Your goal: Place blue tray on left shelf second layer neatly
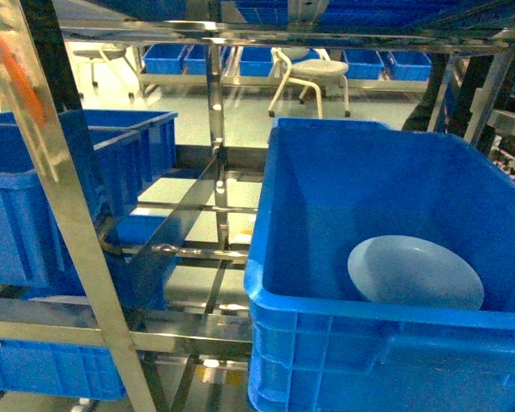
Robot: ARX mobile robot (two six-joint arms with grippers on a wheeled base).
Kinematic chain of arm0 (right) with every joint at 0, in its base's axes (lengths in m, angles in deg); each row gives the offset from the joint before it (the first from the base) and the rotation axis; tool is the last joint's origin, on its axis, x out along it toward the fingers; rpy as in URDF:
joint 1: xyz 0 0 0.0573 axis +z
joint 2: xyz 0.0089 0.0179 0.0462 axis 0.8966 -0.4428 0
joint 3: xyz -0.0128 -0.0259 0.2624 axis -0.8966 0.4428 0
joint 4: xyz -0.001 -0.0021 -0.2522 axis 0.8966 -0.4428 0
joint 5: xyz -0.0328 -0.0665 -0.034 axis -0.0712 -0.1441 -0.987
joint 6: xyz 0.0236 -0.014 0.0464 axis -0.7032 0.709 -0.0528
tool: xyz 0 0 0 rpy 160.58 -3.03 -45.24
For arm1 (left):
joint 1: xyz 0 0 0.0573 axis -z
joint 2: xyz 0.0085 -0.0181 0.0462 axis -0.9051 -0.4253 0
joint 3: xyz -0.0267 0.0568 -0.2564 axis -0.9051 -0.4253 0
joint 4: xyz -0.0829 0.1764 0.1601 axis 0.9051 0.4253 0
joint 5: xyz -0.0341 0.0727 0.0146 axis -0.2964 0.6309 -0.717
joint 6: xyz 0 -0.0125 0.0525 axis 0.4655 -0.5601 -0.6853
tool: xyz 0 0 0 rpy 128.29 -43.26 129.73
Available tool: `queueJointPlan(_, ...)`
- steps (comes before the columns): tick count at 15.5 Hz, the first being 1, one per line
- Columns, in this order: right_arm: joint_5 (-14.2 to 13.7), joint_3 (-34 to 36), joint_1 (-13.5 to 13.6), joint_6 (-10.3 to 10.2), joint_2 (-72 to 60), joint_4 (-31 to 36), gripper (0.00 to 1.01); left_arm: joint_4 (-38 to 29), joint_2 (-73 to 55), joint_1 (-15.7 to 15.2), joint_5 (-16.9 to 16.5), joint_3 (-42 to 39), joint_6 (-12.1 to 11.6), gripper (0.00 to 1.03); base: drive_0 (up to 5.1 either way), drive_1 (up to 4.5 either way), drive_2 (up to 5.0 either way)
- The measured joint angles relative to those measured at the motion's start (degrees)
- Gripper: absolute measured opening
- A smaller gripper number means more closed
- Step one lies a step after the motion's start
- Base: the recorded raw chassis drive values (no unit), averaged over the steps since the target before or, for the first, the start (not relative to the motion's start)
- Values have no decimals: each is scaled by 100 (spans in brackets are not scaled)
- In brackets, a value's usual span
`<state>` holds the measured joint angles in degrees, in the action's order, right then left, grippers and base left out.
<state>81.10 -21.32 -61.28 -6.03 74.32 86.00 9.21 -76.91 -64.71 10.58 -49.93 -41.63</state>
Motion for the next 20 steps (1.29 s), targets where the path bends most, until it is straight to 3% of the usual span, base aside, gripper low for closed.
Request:
queueJointPlan(2, -280, 0, 87, -11, 313, -164, 98, 0, 0, 0, 0, 0, 0, 98, 0, 0, 0)
queueJointPlan(6, -354, 0, 87, -59, 52, -37, 98, 2, -2, 0, 0, 0, 0, 98, 0, 0, 0)
queueJointPlan(7, -496, 17, 15, -122, 199, -122, 95, -4, 0, 0, 0, 0, -2, 98, 0, 0, 0)
queueJointPlan(8, -977, 20, -243, -269, 949, -153, 81, 0, 0, 0, 15, 0, 0, 98, 0, 0, 0)
queueJointPlan(9, -1067, -74, -284, -352, 892, -90, 66, 11, 0, -11, -9, 0, -2, 98, 0, 0, 0)
queueJointPlan(14, -1032, 0, -245, -382, 914, -133, 2, 2, 0, -9, 0, 0, -2, 98, 0, 0, 0)
queueJointPlan(18, -1029, 0, -245, -400, 914, -133, 2, 0, 0, -9, -2, 0, -2, 98, 0, 0, 0)
queueJointPlan(20, -1032, 0, -245, -402, 914, -133, 26, 0, 0, -9, -2, 0, -2, 98, 0, 0, 0)
